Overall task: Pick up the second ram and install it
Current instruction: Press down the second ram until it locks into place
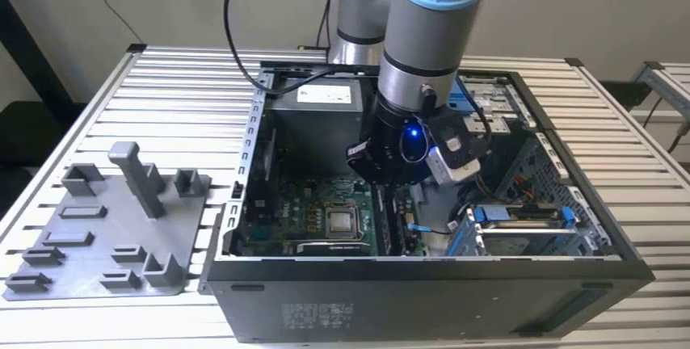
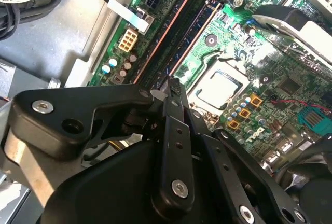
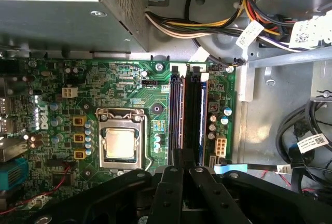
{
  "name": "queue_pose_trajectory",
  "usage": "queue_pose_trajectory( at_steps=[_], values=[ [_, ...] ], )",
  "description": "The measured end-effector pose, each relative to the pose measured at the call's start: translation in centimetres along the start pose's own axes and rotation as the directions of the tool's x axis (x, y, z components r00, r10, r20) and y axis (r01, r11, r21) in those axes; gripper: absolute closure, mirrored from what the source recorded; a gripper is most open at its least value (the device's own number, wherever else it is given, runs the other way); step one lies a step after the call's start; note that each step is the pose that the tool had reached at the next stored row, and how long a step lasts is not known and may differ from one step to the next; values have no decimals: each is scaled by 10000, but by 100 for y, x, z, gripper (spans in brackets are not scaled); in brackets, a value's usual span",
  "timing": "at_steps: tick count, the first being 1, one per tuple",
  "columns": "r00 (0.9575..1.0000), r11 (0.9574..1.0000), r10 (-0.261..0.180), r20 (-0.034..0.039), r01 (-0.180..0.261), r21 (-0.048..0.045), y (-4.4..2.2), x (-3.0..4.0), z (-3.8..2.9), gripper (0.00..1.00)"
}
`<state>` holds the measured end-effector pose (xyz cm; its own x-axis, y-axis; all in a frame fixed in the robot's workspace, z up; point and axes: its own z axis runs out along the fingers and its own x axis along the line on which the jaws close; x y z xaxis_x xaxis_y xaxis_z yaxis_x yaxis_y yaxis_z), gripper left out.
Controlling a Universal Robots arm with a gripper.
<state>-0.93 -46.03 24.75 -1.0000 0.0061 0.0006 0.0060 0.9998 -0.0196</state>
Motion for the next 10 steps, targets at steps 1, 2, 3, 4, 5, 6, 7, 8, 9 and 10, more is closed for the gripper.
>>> queue_pose_trajectory(
  at_steps=[1,2,3,4,5,6,7,8,9,10],
  values=[
    [10000,10000,0,0,0,0,0,0,0,89],
    [10000,10000,0,0,0,0,0,0,0,89],
    [10000,10000,0,1,0,-3,0,0,0,89],
    [10000,10000,1,0,-1,-10,-1,1,-1,89],
    [10000,10000,-10,16,10,-12,0,5,-1,89],
    [10000,10000,-44,49,44,-12,3,6,0,89],
    [9999,9999,-117,66,117,-12,3,6,1,89],
    [9997,9997,-224,71,224,-13,4,5,1,89],
    [9994,9995,-324,74,324,-13,4,5,1,89],
    [9992,9992,-395,77,395,-12,7,7,0,89]
  ],
)
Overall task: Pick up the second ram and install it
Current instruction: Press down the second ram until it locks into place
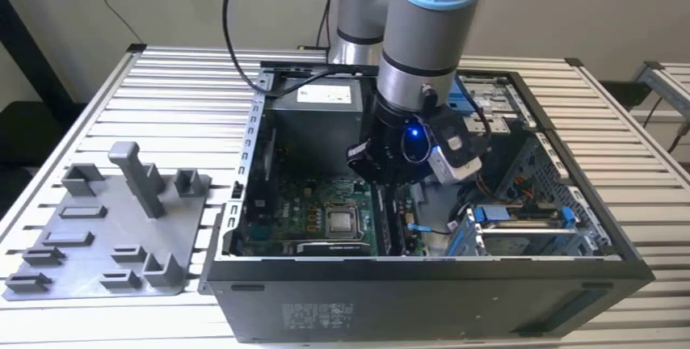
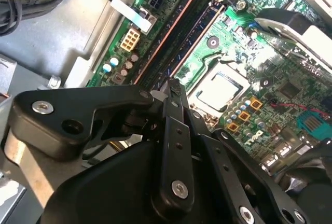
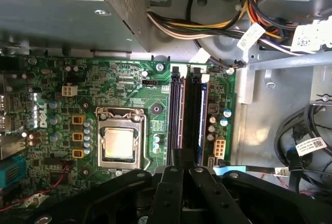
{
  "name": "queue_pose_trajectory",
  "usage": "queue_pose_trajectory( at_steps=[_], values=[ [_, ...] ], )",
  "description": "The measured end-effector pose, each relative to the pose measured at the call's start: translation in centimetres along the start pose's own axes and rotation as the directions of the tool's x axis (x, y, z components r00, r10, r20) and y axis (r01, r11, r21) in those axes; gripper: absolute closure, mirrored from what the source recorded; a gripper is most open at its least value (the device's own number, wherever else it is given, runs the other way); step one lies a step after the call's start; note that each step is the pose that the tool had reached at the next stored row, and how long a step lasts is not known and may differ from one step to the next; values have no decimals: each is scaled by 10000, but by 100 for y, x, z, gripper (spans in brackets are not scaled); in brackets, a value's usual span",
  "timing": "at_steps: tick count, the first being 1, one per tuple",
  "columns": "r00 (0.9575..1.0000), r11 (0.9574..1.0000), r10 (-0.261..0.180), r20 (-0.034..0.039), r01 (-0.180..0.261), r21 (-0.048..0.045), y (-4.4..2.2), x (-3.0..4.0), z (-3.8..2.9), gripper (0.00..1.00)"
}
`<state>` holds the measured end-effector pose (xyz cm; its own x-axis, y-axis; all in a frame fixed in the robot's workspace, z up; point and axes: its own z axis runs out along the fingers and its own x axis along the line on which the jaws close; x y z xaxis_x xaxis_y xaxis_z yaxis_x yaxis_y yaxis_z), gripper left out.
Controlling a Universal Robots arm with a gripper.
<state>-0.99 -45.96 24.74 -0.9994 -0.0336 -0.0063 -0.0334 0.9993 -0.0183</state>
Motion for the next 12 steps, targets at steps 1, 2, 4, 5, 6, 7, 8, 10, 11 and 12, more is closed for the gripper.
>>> queue_pose_trajectory(
  at_steps=[1,2,4,5,6,7,8,10,11,12],
  values=[
    [10000,10000,-78,6,78,1,4,1,0,89],
    [9999,9999,-172,11,172,0,6,2,2,89],
    [9990,9990,-442,15,442,1,6,2,2,89],
    [9981,9981,-616,19,616,-1,6,2,3,89],
    [9968,9968,-794,23,795,-3,6,2,3,89],
    [9952,9952,-979,27,979,-4,7,2,4,89],
    [9933,9933,-1158,30,1158,-5,7,2,4,89],
    [9882,9882,-1530,37,1530,-7,7,2,4,89],
    [9853,9853,-1708,40,1708,-6,7,2,4,89],
    [9821,9821,-1885,43,1885,-7,7,2,4,89]
  ],
)
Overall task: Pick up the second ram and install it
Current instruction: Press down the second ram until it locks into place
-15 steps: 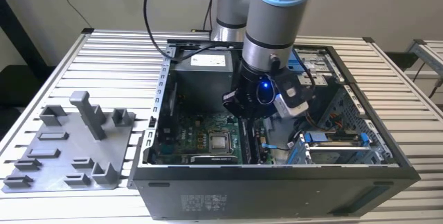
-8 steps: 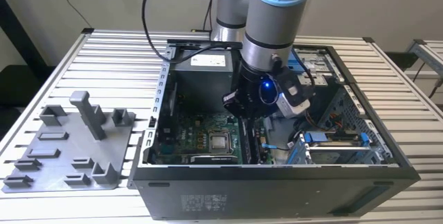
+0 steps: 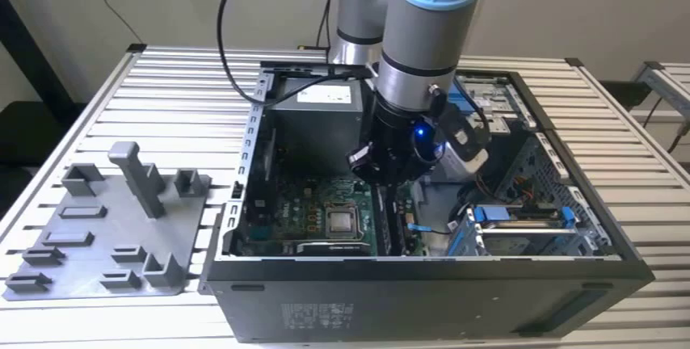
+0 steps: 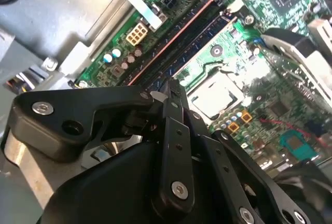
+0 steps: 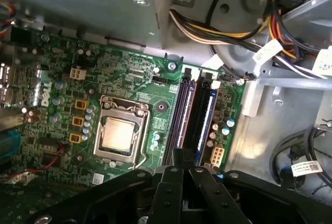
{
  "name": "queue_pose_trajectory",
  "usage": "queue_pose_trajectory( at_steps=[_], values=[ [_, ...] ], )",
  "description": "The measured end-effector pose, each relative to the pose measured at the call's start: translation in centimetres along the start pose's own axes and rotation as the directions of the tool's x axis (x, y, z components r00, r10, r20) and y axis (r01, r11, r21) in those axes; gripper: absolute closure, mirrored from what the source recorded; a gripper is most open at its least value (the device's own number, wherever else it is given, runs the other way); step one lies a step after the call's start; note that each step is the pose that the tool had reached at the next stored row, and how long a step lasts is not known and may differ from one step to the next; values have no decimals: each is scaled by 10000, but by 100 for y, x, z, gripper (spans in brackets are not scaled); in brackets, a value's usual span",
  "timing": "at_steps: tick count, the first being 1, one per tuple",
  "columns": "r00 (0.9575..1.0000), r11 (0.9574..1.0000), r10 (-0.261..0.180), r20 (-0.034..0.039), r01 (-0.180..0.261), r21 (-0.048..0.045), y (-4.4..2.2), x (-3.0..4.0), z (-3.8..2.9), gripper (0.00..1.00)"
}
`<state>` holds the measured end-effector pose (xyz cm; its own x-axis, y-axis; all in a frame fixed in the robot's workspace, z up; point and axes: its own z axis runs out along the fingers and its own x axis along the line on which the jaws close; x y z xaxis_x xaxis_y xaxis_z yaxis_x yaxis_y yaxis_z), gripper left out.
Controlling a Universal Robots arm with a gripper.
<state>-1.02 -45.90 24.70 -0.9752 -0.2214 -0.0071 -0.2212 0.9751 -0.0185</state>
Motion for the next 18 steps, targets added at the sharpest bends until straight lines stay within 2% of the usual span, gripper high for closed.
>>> queue_pose_trajectory(
  at_steps=[5,9,12,14,16,18],
  values=[
    [9965,9965,-836,18,836,-6,0,0,1,89],
    [9887,9887,-1497,33,1497,-8,0,0,1,89],
    [9793,9793,-2025,43,2025,-10,0,0,1,89],
    [9712,9712,-2381,50,2381,-10,0,0,1,89],
    [9622,9622,-2723,58,2723,-12,0,0,1,89],
    [9513,9513,-3082,65,3083,-12,0,0,1,89]
  ],
)
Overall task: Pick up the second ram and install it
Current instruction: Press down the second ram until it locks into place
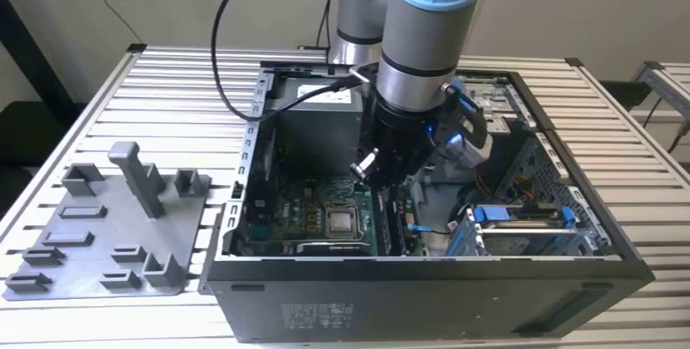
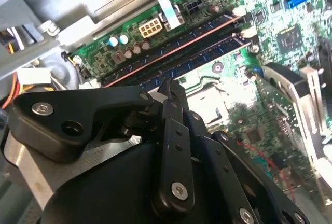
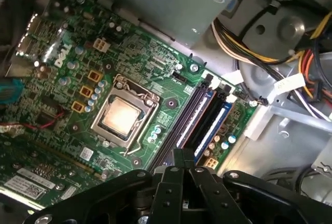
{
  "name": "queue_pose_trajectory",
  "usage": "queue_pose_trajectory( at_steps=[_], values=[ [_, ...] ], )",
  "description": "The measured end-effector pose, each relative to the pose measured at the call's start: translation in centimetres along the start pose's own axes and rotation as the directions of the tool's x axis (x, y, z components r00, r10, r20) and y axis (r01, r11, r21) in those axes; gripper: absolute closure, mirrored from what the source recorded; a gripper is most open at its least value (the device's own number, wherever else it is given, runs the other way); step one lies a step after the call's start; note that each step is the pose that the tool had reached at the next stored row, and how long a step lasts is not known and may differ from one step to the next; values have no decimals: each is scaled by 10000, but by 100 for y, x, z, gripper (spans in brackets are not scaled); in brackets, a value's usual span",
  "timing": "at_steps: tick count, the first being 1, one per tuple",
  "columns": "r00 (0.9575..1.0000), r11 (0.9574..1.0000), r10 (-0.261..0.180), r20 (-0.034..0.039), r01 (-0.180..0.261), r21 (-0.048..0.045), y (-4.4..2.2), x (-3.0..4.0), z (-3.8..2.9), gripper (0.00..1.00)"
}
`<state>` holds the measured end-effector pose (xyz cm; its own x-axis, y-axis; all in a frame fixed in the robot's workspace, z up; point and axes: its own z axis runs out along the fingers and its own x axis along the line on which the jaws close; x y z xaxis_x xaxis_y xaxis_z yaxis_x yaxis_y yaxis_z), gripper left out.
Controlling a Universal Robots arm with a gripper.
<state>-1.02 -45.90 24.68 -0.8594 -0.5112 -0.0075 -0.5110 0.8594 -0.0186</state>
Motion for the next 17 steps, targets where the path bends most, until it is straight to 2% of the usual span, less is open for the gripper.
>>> queue_pose_trajectory(
  at_steps=[2,5,9,13,15,17],
  values=[
    [9993,9993,-365,7,365,-3,0,0,0,89],
    [9959,9959,-903,17,903,-6,0,0,0,89],
    [9866,9866,-1632,32,1632,-10,0,0,0,89],
    [9723,9723,-2338,45,2338,-12,0,0,0,89],
    [9632,9632,-2686,52,2687,-13,0,0,0,89],
    [9525,9525,-3046,60,3046,-14,0,0,0,89]
  ],
)
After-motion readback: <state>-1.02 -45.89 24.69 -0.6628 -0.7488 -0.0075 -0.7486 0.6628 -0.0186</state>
